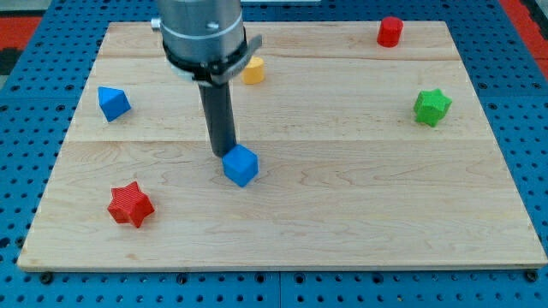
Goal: Place the yellow heart towards the bottom right corner
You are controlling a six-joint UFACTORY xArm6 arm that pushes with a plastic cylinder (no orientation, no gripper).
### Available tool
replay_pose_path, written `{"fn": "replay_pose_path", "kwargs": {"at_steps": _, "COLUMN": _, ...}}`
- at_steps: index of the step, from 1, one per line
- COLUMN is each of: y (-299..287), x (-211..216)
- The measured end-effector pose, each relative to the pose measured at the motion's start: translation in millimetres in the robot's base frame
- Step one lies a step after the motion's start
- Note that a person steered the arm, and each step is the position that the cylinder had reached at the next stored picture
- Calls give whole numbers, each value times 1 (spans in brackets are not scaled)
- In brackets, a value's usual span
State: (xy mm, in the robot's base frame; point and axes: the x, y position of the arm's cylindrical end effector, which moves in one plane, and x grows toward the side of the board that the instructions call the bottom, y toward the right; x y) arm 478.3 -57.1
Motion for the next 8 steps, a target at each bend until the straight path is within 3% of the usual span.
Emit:
{"fn": "replay_pose_path", "kwargs": {"at_steps": 1, "y": 55, "x": 28}}
{"fn": "replay_pose_path", "kwargs": {"at_steps": 2, "y": 64, "x": 18}}
{"fn": "replay_pose_path", "kwargs": {"at_steps": 3, "y": -13, "x": -43}}
{"fn": "replay_pose_path", "kwargs": {"at_steps": 4, "y": -47, "x": -95}}
{"fn": "replay_pose_path", "kwargs": {"at_steps": 6, "y": -36, "x": -167}}
{"fn": "replay_pose_path", "kwargs": {"at_steps": 7, "y": 4, "x": -171}}
{"fn": "replay_pose_path", "kwargs": {"at_steps": 8, "y": 60, "x": -143}}
